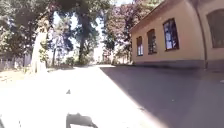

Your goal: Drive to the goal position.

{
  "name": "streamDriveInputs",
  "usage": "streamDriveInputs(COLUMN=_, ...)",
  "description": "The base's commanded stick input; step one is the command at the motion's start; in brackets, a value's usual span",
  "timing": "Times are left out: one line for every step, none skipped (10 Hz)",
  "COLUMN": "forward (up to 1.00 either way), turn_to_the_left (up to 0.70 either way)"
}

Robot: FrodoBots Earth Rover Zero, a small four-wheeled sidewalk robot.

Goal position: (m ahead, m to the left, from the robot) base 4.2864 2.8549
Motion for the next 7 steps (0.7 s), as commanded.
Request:
streamDriveInputs(forward=0.0, turn_to_the_left=0.0)
streamDriveInputs(forward=0.0, turn_to_the_left=0.0)
streamDriveInputs(forward=0.0, turn_to_the_left=0.0)
streamDriveInputs(forward=0.0, turn_to_the_left=0.0)
streamDriveInputs(forward=0.06, turn_to_the_left=0.0)
streamDriveInputs(forward=0.35, turn_to_the_left=0.0)
streamDriveInputs(forward=0.45, turn_to_the_left=0.0)
